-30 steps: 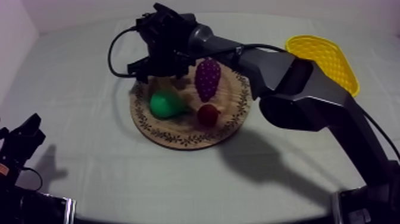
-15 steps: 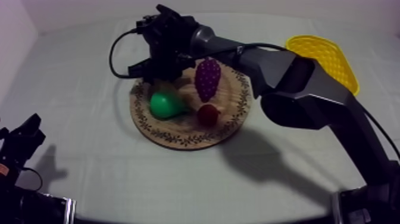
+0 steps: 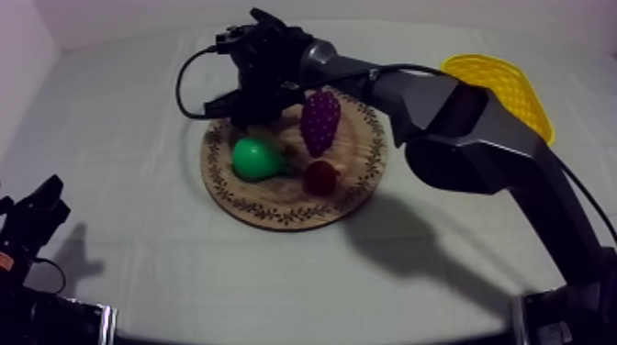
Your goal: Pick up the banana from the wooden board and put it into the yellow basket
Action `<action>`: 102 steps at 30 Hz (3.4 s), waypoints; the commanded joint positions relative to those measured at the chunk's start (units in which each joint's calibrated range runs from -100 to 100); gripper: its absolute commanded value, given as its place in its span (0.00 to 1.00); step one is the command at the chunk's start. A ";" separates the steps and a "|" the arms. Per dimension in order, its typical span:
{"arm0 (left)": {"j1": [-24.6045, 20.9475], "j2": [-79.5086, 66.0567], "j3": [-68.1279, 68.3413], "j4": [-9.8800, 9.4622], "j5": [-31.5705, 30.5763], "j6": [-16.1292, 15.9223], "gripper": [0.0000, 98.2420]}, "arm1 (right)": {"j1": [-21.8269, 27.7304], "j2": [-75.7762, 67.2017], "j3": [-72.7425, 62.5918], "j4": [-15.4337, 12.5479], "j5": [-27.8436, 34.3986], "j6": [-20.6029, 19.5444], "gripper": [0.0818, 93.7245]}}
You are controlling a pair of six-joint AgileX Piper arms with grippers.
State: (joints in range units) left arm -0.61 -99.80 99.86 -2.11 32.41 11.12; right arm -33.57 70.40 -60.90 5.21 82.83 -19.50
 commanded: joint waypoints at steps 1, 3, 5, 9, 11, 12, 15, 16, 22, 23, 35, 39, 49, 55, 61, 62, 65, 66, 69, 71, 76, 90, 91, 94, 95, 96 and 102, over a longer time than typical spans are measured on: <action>0.00 -0.03 0.03 -0.02 0.00 -0.01 0.00 | 0.10 -0.17 0.17 0.27 0.01 -0.06 0.25; 0.00 -0.03 0.03 -0.02 0.00 -0.01 0.00 | 0.18 -1.09 0.40 0.33 -0.04 -0.11 0.26; 0.00 -0.03 0.03 -0.02 0.00 -0.01 0.00 | 0.29 -2.62 1.07 0.31 -0.11 -0.15 0.26; 0.00 -0.03 0.03 -0.02 0.00 -0.01 0.00 | 0.52 -7.37 3.82 0.54 -0.83 -0.39 0.26; 0.00 -0.03 0.03 -0.02 0.00 -0.01 0.00 | 0.68 -10.15 5.39 0.70 -1.13 -0.49 0.26; 0.00 -0.03 0.03 -0.02 0.00 -0.01 0.00 | 0.76 -11.59 6.22 0.78 -1.25 -0.52 0.26; 0.00 -0.03 0.03 -0.02 0.00 -0.01 0.00 | 0.96 -16.40 9.31 1.16 -1.61 -0.55 0.26; 0.00 -0.03 0.03 -0.02 0.00 -0.01 0.00 | 1.05 -18.24 10.73 1.32 -1.80 -0.54 0.26; 0.00 -0.03 0.03 -0.02 0.00 -0.01 0.00 | 2.35 -31.81 23.63 2.54 -4.23 -0.44 0.27; 0.00 -0.03 0.03 -0.02 0.00 -0.01 0.00 | 2.85 -34.45 26.25 2.70 -4.77 -0.42 0.27; 0.00 -0.03 0.03 -0.02 0.00 0.01 0.00 | 14.65 -63.10 52.74 4.18 -8.00 3.21 0.28; 0.00 -0.03 0.03 -0.02 0.00 0.01 0.00 | 20.08 -69.08 58.80 4.02 -8.89 5.03 0.28; 0.00 -0.03 0.03 -0.02 0.00 -0.01 0.00 | 25.40 -79.66 75.59 6.87 -12.63 5.46 0.28; 0.00 -0.03 0.03 -0.02 0.00 -0.01 0.00 | 24.81 -81.19 84.38 8.23 -15.58 3.58 0.28; 0.00 -0.03 0.03 -0.02 0.00 -0.01 0.00 | 24.00 -79.40 88.18 9.06 -17.52 1.83 0.28; 0.00 -0.03 0.03 -0.02 0.00 -0.01 0.00 | 24.00 -78.69 88.28 9.23 -17.76 1.56 0.28; 0.00 -0.03 0.03 -0.02 0.00 -0.01 0.00 | 24.35 -76.32 88.22 9.57 -18.54 0.95 0.28; 0.00 -0.03 0.03 -0.02 0.00 -0.01 0.00 | 24.57 -75.54 88.08 9.62 -18.81 0.84 0.28; 0.00 -0.03 0.03 -0.02 0.00 -0.01 0.00 | 25.08 -73.41 87.63 9.69 -19.44 0.67 0.28; 0.00 -0.03 0.03 -0.02 0.00 -0.01 0.00 | 25.23 -72.20 87.40 9.74 -19.64 0.56 0.28; 0.00 -0.03 0.03 -0.02 0.00 -0.01 0.00 | 25.31 -70.13 87.61 10.02 -20.03 0.15 0.28; 0.00 -0.03 0.03 -0.02 0.00 -0.01 0.00 | 26.13 -64.99 90.13 11.02 -21.79 -1.04 0.29; 0.00 -0.03 0.03 -0.02 0.00 -0.01 0.00 | 26.25 -64.66 90.25 11.07 -21.88 -1.05 0.29; 0.00 -0.03 0.03 -0.02 0.00 -0.01 0.00 | 26.59 -63.83 90.68 11.22 -22.23 -1.15 0.29; 0.00 -0.03 0.03 -0.02 0.00 -0.01 0.00 | 26.69 -63.61 90.84 11.23 -22.43 -1.16 0.29; 0.00 -0.03 0.03 -0.02 0.00 -0.01 0.00 | 26.78 -63.41 90.98 11.25 -22.60 -1.17 0.29; 0.00 -0.03 0.03 -0.02 0.00 -0.01 0.00 | 26.73 -61.82 91.58 11.43 -23.42 -1.45 0.29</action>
State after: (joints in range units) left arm -0.61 -99.80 99.86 -2.11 32.41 11.12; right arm -6.79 8.47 30.59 16.63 59.49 -20.97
